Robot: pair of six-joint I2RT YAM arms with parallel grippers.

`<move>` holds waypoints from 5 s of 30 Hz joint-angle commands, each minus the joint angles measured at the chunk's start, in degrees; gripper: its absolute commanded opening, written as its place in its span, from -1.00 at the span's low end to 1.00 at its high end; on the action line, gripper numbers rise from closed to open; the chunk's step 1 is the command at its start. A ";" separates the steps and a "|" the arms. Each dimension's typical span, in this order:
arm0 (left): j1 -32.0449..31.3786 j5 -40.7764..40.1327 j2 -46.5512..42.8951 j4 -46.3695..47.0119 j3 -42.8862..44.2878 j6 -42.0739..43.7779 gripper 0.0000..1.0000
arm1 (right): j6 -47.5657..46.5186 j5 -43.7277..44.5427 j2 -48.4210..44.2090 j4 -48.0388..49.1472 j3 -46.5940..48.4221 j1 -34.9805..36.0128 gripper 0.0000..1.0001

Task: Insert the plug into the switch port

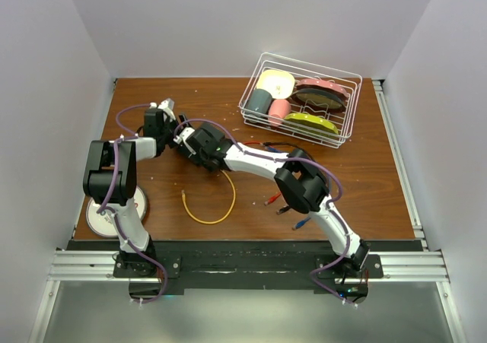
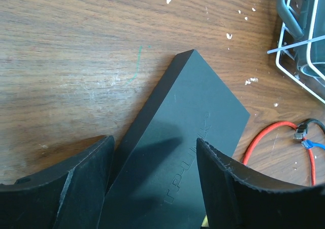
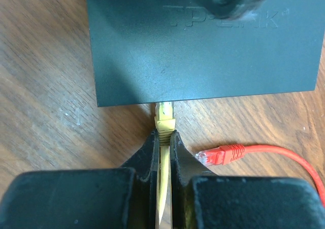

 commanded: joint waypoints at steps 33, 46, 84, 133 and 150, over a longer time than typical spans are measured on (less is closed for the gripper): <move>-7.71 5.10 0.34 -6.47 -7.31 0.39 0.22 | 3.78 -2.19 -7.32 24.02 -6.62 -0.35 -1.00; -8.85 6.24 -0.09 -7.00 -9.07 0.74 0.15 | 4.04 -3.68 -5.82 27.54 -5.57 -0.35 -1.00; -8.07 0.44 -3.34 -10.51 -7.66 1.53 0.51 | 4.57 -13.69 -7.75 31.41 -10.21 -0.27 -0.96; -12.71 -16.70 -22.51 -19.39 -0.28 4.43 0.94 | 21.09 -13.26 -39.38 25.17 -38.07 -11.50 0.96; -29.49 -17.05 -15.48 -17.63 4.64 10.48 0.74 | 24.69 -8.61 -47.57 20.87 -50.56 -19.60 0.86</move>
